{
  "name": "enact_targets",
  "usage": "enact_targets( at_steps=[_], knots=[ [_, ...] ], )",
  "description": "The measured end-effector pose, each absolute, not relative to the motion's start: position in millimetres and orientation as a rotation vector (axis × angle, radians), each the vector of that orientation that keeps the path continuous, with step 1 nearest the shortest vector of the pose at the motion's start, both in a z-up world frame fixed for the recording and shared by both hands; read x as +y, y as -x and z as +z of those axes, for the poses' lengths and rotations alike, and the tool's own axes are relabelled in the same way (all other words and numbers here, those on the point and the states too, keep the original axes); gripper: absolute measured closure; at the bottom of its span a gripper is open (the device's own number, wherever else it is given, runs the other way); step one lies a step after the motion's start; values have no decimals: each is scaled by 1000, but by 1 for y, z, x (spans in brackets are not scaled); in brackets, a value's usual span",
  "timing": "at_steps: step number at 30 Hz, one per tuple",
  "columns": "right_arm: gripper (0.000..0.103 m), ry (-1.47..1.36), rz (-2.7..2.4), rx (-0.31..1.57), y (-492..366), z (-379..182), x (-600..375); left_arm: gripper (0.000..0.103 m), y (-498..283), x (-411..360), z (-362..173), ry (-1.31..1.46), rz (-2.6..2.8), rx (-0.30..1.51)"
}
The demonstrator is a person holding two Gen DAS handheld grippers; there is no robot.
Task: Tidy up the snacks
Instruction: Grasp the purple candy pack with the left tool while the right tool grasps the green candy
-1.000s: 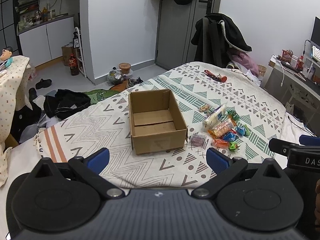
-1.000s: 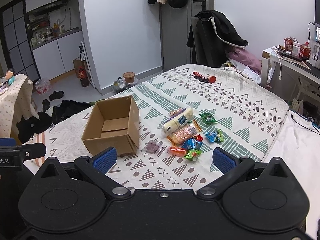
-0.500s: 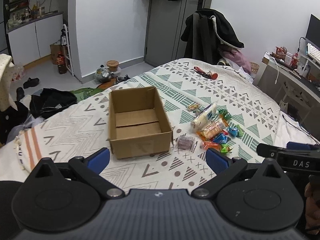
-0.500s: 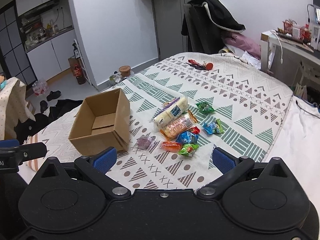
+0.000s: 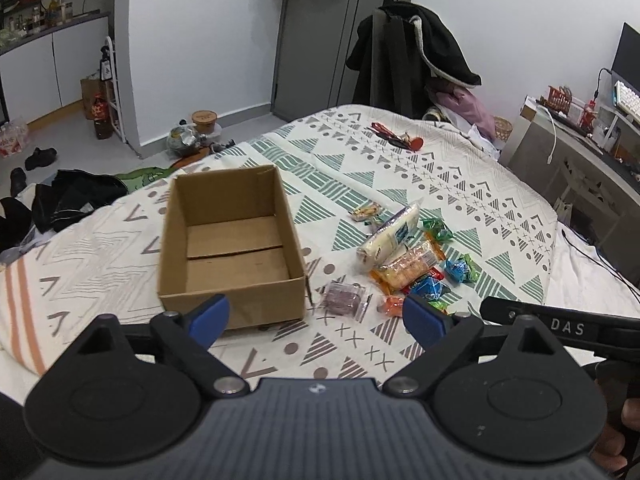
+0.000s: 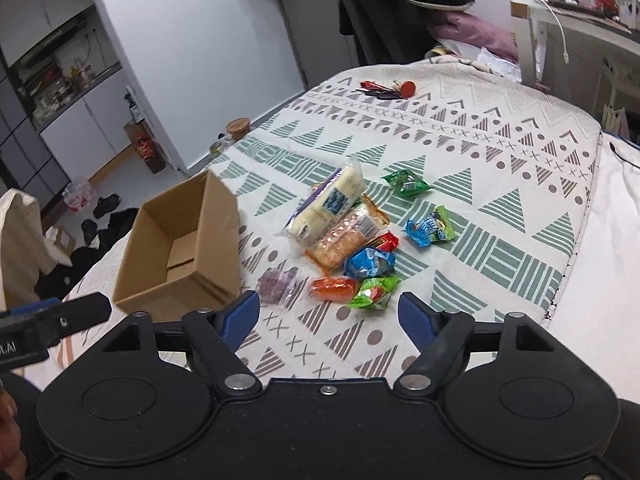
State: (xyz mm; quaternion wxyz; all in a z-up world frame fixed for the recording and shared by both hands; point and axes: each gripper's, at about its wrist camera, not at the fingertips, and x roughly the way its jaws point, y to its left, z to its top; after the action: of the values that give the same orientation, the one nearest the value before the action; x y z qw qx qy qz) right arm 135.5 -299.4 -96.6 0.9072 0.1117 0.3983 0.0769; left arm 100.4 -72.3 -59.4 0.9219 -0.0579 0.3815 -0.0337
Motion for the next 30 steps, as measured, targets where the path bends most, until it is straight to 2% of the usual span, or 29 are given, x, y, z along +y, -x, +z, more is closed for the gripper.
enact_targets(
  at_steps=[7,9,12,16,18,22,25,27,30],
  knots=[
    [34,-306,139,852,-157,-117,-313,23,-124,-87,-75,127,-76,803],
    [40,-315,134,858,-163,-122,-315,32,-130,-92,-79,129,-80,813],
    [48,-339,138,881,-172,-132,-317,36,-141,-101,-87,126,-76,824],
    [53,-362,131,902,-183,-142,-321,42,-151,-114,-96,107,-66,829],
    [55,-363,129,909,-187,-147,-322,48,-156,-120,-101,103,-66,833],
    [56,-375,134,922,-195,-155,-325,51,-167,-133,-112,86,-59,849],
    [63,-425,151,941,-202,-162,-332,54,-175,-140,-122,76,-46,859],
    [63,-444,132,947,-206,-167,-337,58,-181,-143,-128,74,-38,873],
    [63,-463,132,970,-214,-177,-340,59,-190,-149,-138,71,-31,892]
  ],
)
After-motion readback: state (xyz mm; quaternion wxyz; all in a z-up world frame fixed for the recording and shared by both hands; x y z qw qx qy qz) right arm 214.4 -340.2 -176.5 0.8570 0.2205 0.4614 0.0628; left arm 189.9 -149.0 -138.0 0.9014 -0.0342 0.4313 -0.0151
